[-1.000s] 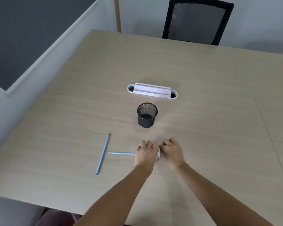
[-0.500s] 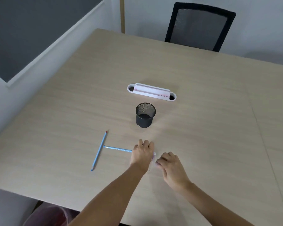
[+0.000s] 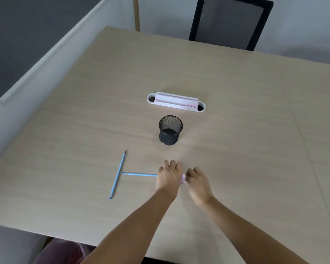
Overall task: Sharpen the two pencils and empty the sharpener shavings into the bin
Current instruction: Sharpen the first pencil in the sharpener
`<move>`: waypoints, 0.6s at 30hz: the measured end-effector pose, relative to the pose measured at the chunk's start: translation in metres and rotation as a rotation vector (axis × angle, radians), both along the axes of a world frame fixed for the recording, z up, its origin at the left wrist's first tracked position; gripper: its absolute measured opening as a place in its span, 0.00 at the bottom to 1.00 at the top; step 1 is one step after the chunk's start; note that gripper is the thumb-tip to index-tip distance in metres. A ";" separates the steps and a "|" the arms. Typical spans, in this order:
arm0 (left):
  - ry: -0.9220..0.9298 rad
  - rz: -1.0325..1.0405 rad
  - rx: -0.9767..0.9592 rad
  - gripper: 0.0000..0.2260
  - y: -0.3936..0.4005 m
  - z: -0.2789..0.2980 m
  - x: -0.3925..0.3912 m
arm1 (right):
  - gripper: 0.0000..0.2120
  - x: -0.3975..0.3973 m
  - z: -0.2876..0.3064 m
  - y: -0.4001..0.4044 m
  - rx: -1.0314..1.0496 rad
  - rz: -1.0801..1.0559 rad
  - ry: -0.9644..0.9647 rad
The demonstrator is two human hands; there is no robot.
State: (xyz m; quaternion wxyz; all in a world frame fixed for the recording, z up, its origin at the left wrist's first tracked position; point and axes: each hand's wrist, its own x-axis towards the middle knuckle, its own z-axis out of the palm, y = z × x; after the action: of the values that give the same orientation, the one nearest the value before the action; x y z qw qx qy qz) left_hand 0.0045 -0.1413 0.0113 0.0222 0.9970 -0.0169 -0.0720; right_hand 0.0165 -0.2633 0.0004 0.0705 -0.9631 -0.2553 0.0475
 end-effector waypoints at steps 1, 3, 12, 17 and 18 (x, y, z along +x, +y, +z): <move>-0.005 0.006 0.005 0.18 0.000 0.002 0.000 | 0.15 -0.012 -0.003 -0.003 0.039 -0.014 0.019; -0.046 0.008 0.010 0.14 -0.001 0.006 0.000 | 0.10 -0.037 -0.006 -0.011 0.188 -0.086 0.093; -0.003 -0.037 -0.001 0.20 0.006 0.000 -0.001 | 0.05 0.020 0.022 -0.010 0.305 -0.150 -0.018; -0.007 -0.050 0.010 0.19 0.003 0.004 -0.001 | 0.10 0.021 0.009 0.000 0.094 -0.058 -0.002; -0.004 -0.044 0.009 0.19 0.002 0.005 0.000 | 0.12 0.011 0.006 0.002 0.074 -0.039 -0.003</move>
State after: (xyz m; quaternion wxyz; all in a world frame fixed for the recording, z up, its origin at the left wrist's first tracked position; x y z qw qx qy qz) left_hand 0.0046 -0.1391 0.0166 0.0162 0.9966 -0.0387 -0.0706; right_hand 0.0279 -0.2618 0.0064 0.1064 -0.9648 -0.2380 0.0353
